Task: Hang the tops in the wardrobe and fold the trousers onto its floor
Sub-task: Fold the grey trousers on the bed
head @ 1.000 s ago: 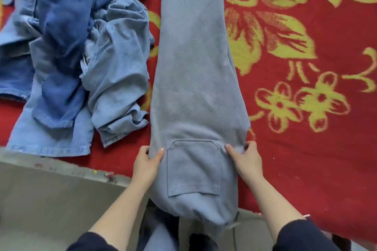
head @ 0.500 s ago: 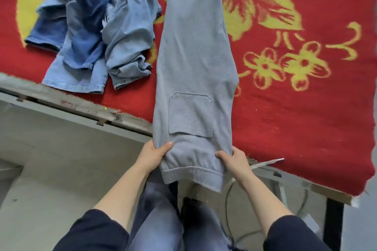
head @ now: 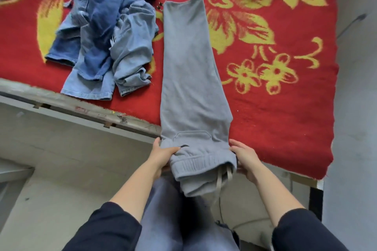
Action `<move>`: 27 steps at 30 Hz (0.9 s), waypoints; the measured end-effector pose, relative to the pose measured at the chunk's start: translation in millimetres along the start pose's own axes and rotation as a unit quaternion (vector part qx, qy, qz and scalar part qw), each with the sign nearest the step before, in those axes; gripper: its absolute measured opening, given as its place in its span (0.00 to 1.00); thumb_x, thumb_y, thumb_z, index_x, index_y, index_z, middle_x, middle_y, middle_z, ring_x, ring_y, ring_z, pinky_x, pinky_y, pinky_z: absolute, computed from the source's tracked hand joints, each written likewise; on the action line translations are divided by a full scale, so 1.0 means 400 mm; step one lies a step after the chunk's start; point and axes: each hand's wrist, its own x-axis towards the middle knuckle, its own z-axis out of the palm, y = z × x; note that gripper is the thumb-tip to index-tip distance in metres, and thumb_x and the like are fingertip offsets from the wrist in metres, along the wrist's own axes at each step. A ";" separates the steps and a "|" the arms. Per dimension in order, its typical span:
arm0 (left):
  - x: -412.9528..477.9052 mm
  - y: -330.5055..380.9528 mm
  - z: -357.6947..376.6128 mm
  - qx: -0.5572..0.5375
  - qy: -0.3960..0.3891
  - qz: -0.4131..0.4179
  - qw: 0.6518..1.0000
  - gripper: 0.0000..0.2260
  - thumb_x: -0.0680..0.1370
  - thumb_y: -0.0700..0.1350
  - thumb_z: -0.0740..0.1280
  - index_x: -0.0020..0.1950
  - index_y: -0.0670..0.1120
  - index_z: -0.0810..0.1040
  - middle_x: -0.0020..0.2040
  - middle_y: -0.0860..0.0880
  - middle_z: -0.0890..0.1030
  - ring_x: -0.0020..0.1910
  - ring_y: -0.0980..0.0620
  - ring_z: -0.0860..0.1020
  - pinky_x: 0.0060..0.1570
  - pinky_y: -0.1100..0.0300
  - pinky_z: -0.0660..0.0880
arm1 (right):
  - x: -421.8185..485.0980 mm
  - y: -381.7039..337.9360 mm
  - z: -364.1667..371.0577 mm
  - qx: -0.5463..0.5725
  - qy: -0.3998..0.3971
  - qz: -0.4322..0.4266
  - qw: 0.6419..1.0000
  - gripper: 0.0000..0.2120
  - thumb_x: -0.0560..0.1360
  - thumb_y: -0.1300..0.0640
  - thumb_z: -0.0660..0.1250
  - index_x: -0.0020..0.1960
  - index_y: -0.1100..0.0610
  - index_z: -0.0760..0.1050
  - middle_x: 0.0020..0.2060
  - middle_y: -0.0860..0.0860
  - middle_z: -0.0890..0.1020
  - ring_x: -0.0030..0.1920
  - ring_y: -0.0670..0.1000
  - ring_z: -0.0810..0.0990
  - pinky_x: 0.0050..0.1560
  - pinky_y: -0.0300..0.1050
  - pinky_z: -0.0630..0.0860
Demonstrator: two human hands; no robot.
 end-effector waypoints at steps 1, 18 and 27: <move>0.002 0.050 0.002 -0.021 -0.011 0.017 1.000 0.34 0.75 0.39 0.70 0.76 0.54 0.58 0.63 0.46 0.75 0.53 0.45 0.80 0.43 0.54 0.79 | 0.001 -0.055 0.004 0.024 -0.007 0.002 1.000 0.16 0.71 0.61 0.66 0.57 0.54 0.82 0.43 0.51 0.83 0.35 0.47 0.79 0.37 0.42 0.77; 0.439 0.814 0.008 -0.192 -0.042 0.042 0.980 0.03 0.75 0.40 0.67 0.41 0.44 0.78 0.28 0.50 0.81 0.26 0.54 0.81 0.27 0.61 0.78 | 0.402 -0.823 0.199 0.132 -0.025 -0.088 0.987 0.04 0.70 0.69 0.64 0.41 0.63 0.77 0.30 0.55 0.83 0.30 0.51 0.83 0.31 0.41 0.80; 0.625 1.111 0.034 -0.238 -0.091 0.082 0.964 0.07 0.77 0.38 0.61 0.53 0.39 0.75 0.41 0.45 0.78 0.31 0.53 0.80 0.30 0.62 0.79 | 0.609 -1.086 0.266 0.071 0.002 -0.157 0.985 0.11 0.72 0.64 0.69 0.53 0.68 0.78 0.32 0.55 0.80 0.28 0.50 0.80 0.29 0.39 0.79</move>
